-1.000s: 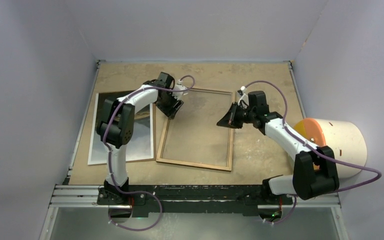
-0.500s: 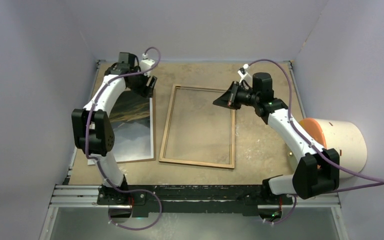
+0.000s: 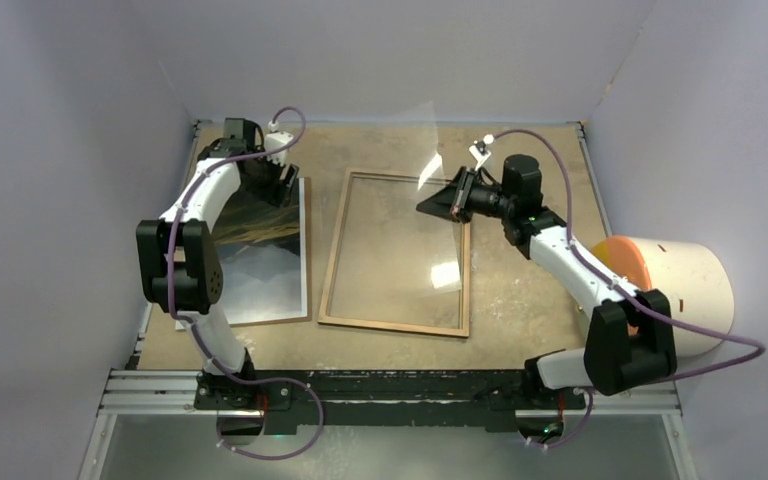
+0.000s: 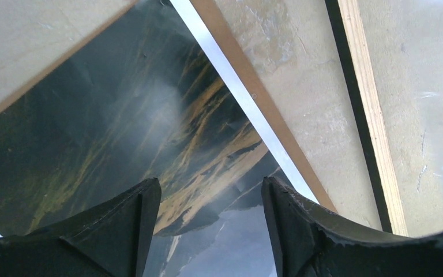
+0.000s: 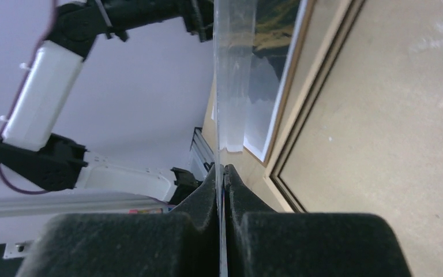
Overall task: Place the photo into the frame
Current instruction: Adjust the photo frame at the center of the board, then place the photo frame item in the photo frame.
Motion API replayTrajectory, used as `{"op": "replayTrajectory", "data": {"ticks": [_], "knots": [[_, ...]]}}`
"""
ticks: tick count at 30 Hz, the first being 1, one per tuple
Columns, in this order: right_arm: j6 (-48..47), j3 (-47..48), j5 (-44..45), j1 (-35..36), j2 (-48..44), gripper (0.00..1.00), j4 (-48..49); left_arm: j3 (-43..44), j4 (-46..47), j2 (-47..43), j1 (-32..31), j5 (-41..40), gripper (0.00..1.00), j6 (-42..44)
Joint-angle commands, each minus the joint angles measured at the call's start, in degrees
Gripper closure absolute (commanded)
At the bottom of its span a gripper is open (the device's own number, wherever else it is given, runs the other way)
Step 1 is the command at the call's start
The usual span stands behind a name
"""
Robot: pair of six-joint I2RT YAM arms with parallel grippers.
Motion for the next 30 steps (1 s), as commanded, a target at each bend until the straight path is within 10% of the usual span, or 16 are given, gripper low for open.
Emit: {"op": "replayTrajectory", "data": {"ticks": [1, 30], "knots": [[3.29, -6.05, 1.01, -0.53, 3.74, 1.00, 7.77, -1.94, 0.76, -3.03, 0.04, 2.42, 0.28, 0.97], [0.96, -21.87, 7.73, -7.16, 8.07, 1.00, 21.32, -12.05, 8.18, 1.94, -11.82, -3.73, 0.30, 1.14]]}}
